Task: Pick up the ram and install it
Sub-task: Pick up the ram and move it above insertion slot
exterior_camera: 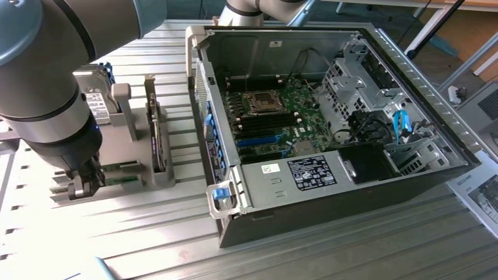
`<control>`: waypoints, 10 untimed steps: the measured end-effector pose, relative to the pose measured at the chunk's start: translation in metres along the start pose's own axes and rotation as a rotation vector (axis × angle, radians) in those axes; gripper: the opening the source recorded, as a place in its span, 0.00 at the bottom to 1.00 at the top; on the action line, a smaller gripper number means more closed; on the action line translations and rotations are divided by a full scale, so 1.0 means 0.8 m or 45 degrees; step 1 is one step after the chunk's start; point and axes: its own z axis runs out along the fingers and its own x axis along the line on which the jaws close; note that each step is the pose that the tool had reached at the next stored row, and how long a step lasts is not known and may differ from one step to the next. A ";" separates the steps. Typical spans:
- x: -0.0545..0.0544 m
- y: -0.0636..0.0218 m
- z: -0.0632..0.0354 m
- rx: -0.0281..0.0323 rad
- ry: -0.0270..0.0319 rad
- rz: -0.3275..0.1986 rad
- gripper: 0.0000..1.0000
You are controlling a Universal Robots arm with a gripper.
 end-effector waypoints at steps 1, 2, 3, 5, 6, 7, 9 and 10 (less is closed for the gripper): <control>0.000 0.000 -0.001 0.0001 -0.0001 0.000 0.13; 0.000 0.000 -0.005 0.0001 0.0000 0.000 0.13; 0.000 0.000 -0.007 0.0001 -0.0001 0.000 0.13; 0.000 0.000 -0.011 0.0001 -0.0002 0.000 0.13; 0.000 0.000 -0.012 0.0001 -0.0002 0.000 0.13; 0.000 0.000 -0.014 0.0001 -0.0002 0.000 0.13; -0.001 0.000 -0.018 0.0000 -0.0001 0.000 0.13; -0.001 0.000 -0.020 0.0001 -0.0001 0.000 0.13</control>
